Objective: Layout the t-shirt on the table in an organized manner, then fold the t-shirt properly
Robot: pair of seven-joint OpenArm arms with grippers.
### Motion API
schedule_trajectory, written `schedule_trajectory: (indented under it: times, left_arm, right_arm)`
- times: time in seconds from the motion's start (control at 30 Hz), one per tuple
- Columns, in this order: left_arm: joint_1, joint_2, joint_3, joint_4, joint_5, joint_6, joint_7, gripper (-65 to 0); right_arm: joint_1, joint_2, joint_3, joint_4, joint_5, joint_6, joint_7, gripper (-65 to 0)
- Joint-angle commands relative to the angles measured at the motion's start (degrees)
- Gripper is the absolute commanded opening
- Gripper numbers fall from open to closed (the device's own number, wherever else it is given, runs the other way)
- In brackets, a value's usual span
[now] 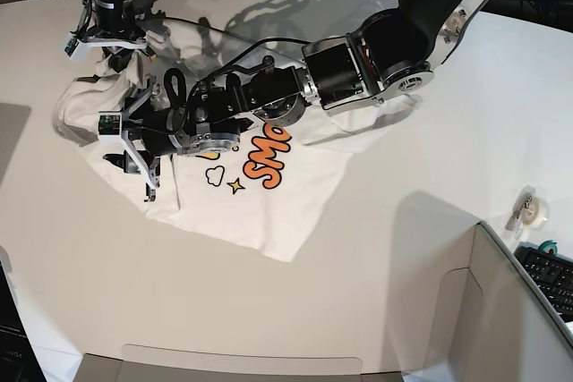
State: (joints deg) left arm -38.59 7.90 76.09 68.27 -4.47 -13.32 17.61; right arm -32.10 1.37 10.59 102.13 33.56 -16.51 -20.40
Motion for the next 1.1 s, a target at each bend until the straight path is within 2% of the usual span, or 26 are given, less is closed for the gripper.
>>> schedule_trajectory:
  times: [0.0,0.17,0.23,0.33,0.6,0.73,0.87,1.07]
  left_arm:
    - [-1.5,1.1,-0.4,1.0,-0.1,0.9,-2.4,-41.0]
    - [-2.2,1.1,4.7,1.0,-0.1,4.7,-3.1,-41.0]
    - [-2.2,1.1,6.8,1.0,-0.1,6.1,-5.1,-41.0]
    - [-2.2,1.1,7.9,1.0,-0.1,8.3,-6.8,-41.0]
    - [-2.2,1.1,7.6,1.0,-0.1,8.4,-5.8,-40.9]
    - [-2.1,1.1,7.8,1.1,-0.1,8.4,-2.8,-40.9]
    - [-1.8,1.1,8.0,1.3,-0.1,8.3,-2.4,-40.9]
    - [-1.0,1.1,8.1,2.8,-0.1,8.1,-0.9,-40.9]
  right_arm:
    - [-4.3,-1.2,-1.5,-3.7,1.6,-6.1,-22.9,-65.0]
    - [-6.0,-1.2,-2.7,-3.7,1.6,-6.1,-22.9,-65.0]
    - [-6.5,-1.2,-2.9,-3.6,1.0,-6.1,-22.9,-65.0]
    - [-7.3,-1.2,-5.2,-3.4,-2.7,-6.1,-22.9,-65.0]
    - [-6.6,-1.3,-17.6,-3.4,-12.6,-6.2,-22.9,-65.0]
    - [-4.3,-1.2,-22.2,-4.9,-13.1,-6.2,-22.9,-65.0]
    - [-1.4,-1.1,-25.1,-7.8,-13.1,-6.2,-22.9,-65.0]
    - [2.8,1.6,-29.9,-12.6,-13.1,-6.3,-22.9,-65.0]
